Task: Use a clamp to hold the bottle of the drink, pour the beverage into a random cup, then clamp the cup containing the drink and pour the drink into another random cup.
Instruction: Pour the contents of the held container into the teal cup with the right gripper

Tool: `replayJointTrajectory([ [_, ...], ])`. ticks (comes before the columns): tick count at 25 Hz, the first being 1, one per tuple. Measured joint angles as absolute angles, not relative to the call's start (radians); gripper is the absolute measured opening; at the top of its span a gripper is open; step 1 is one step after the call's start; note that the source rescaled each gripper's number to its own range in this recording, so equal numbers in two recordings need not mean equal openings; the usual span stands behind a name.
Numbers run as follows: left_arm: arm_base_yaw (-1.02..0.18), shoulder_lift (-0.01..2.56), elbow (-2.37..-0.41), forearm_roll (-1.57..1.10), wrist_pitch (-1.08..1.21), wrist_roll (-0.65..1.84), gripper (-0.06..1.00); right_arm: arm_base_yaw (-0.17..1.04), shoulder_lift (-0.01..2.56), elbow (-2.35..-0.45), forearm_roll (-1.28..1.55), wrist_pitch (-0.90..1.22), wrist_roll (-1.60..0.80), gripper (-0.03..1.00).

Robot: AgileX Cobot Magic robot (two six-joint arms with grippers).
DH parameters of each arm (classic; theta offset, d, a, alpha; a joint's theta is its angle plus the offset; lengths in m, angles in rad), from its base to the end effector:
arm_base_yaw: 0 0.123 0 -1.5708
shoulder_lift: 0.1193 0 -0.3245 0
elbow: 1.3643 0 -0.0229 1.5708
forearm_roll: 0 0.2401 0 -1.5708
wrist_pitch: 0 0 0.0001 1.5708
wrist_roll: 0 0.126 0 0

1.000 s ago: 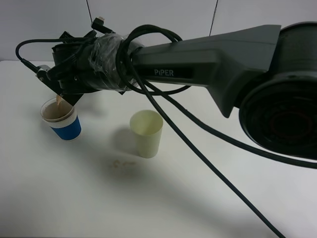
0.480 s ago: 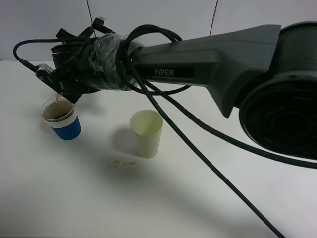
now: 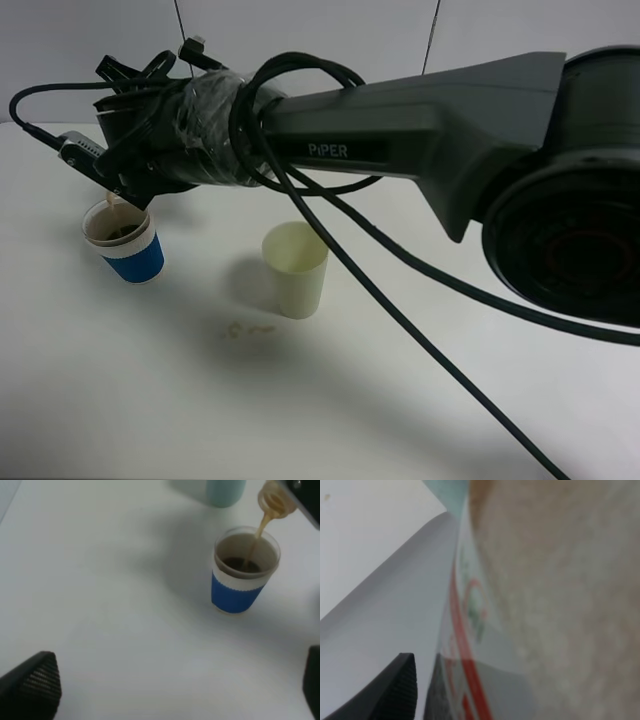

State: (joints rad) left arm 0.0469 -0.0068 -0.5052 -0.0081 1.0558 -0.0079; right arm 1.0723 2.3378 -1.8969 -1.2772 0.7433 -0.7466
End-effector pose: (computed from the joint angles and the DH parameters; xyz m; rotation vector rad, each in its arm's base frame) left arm -0.0240 -0.0020 0.2581 -0.0551 2.0267 0.0150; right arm 0.3409 0.4554 0.2112 -2.2136 0.5871 -1.2367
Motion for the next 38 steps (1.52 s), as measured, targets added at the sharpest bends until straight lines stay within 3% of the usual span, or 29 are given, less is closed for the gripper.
replayJointTrajectory([
  [38, 0.047, -0.007, -0.505, -0.008, 1.056, -0.008, 0.93, 1.102, 2.338, -1.897, -1.469, 0.701, -0.737, 0.00],
])
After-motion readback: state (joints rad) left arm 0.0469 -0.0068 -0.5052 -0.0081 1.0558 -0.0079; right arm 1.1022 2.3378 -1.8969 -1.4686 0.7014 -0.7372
